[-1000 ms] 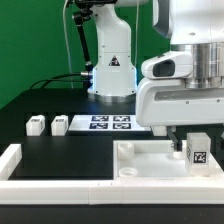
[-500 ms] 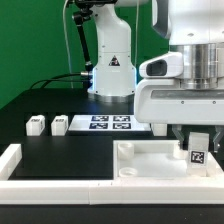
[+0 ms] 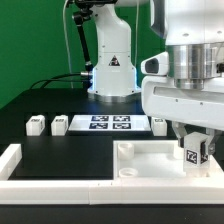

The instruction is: Assemble square table

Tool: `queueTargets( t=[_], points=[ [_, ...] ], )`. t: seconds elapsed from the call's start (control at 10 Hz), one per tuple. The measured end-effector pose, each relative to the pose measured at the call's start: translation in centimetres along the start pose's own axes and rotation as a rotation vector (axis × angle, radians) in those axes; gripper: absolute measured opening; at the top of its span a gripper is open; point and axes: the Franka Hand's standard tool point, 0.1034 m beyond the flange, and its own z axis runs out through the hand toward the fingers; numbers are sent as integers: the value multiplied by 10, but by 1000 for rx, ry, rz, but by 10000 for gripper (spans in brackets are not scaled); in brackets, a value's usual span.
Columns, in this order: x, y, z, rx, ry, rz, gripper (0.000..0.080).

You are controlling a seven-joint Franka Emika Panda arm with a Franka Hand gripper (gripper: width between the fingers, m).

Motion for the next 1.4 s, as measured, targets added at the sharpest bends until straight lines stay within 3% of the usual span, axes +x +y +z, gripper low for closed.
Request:
queueTargets(
  t=[0.4, 0.6, 0.8, 1.4],
  points=[
    [0, 1, 0, -1, -7, 241, 291],
    [-1, 2, 0, -14, -32, 548, 291],
    [-1, 1, 1, 19, -83, 881, 291],
    [0, 2, 1, 14, -91, 1040, 291]
  ],
)
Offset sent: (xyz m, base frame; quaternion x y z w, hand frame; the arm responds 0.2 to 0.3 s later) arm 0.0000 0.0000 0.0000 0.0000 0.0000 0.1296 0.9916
